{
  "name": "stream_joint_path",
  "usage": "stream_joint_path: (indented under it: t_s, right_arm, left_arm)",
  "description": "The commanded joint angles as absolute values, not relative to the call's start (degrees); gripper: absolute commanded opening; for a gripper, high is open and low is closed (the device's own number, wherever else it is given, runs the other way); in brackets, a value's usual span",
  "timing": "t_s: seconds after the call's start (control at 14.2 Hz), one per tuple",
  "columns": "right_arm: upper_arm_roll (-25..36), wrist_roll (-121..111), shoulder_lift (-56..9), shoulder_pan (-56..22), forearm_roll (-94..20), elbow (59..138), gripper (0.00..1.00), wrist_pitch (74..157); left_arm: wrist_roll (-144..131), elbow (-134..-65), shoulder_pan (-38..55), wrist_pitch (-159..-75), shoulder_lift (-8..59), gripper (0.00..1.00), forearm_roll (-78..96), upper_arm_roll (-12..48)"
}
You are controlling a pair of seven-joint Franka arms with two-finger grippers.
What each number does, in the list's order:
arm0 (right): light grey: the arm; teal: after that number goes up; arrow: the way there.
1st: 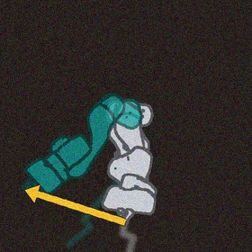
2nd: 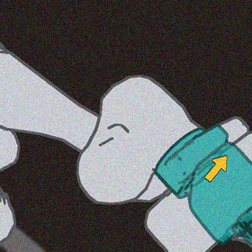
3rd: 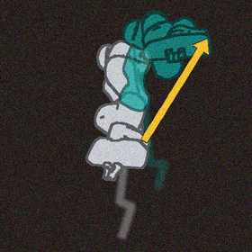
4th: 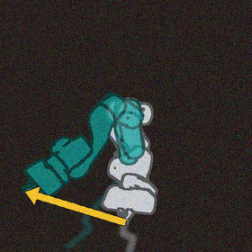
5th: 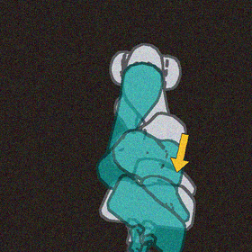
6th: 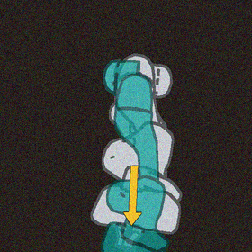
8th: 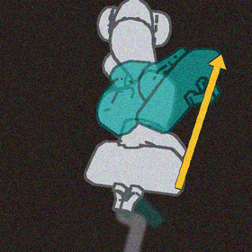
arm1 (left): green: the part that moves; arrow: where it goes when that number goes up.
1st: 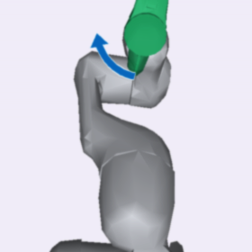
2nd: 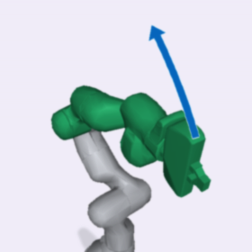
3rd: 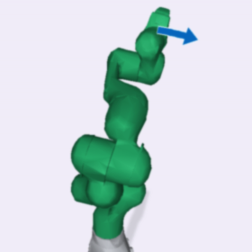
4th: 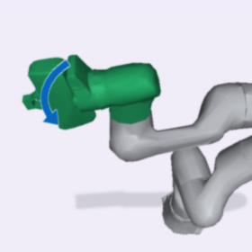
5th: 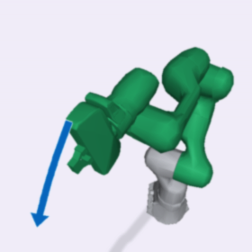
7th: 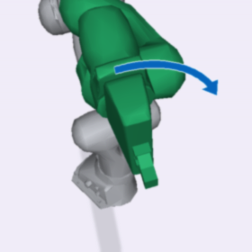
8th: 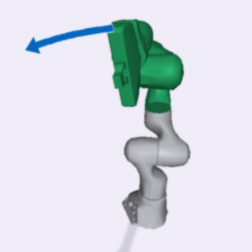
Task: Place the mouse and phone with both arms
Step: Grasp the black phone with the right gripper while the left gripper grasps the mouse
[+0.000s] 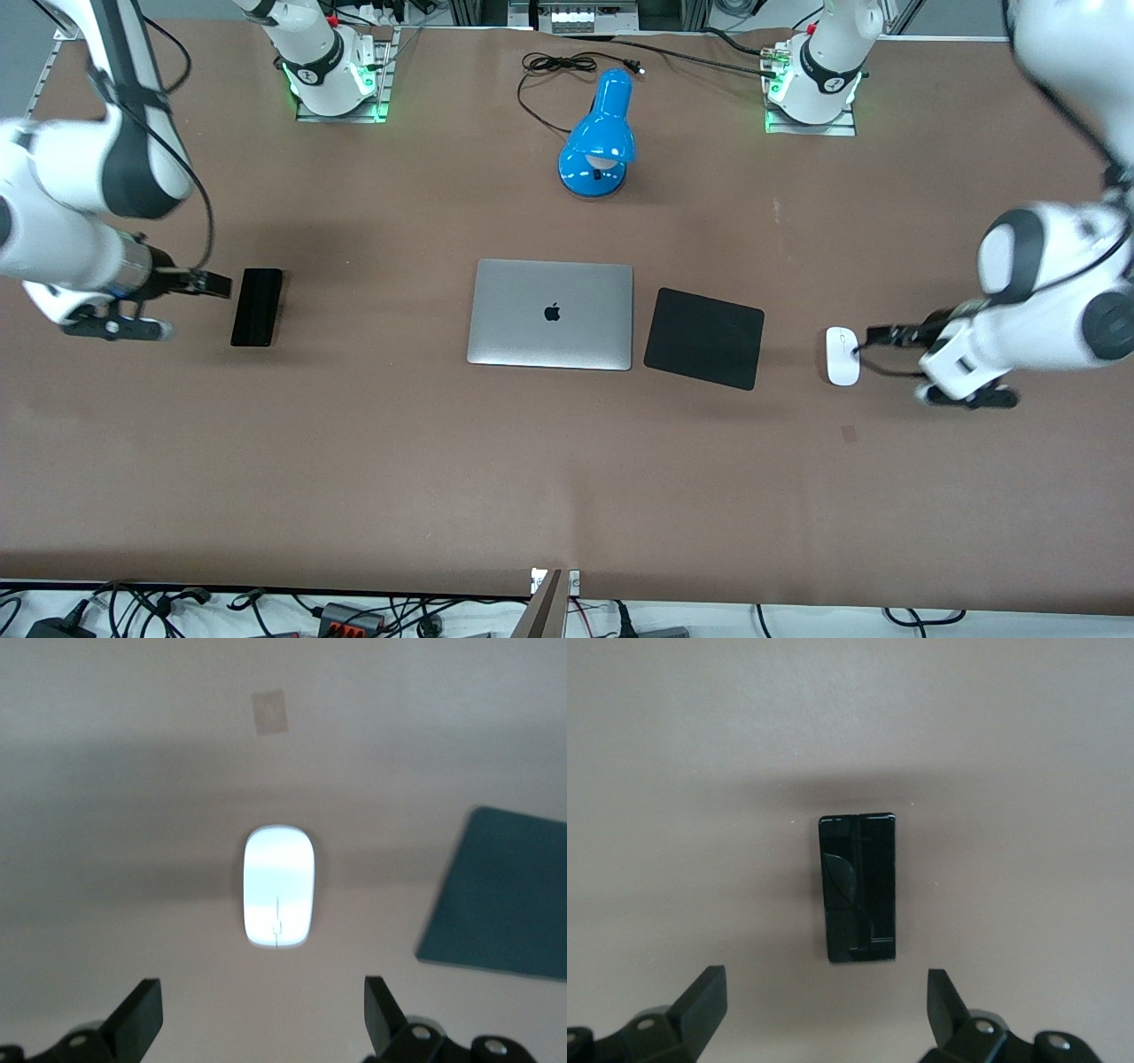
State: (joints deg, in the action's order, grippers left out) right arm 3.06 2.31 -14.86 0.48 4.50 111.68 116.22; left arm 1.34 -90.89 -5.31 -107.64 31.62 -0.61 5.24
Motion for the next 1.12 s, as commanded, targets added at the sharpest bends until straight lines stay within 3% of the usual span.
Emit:
stream_joint_path:
  t_s: [0.0, 0.42, 1.05]
  right_arm:
    - [2.7, 3.2, -19.0, 2.9, 5.1, 113.7, 1.00, 120.8]
    - [2.7, 3.4, -27.3, 3.3, 5.0, 113.7, 1.00, 127.6]
    - [2.7, 3.1, -30.6, 3.6, 5.1, 113.7, 1.00, 127.6]
  left_arm:
    - [2.0, -88.2, -4.7, -109.1, 35.8, 1.00, -3.5, 5.7]
    - [2.1, -89.6, -4.0, -112.2, 40.0, 1.00, -3.6, 5.7]
    - [2.5, -89.6, -4.0, -112.1, 42.8, 1.00, -5.0, 5.7]
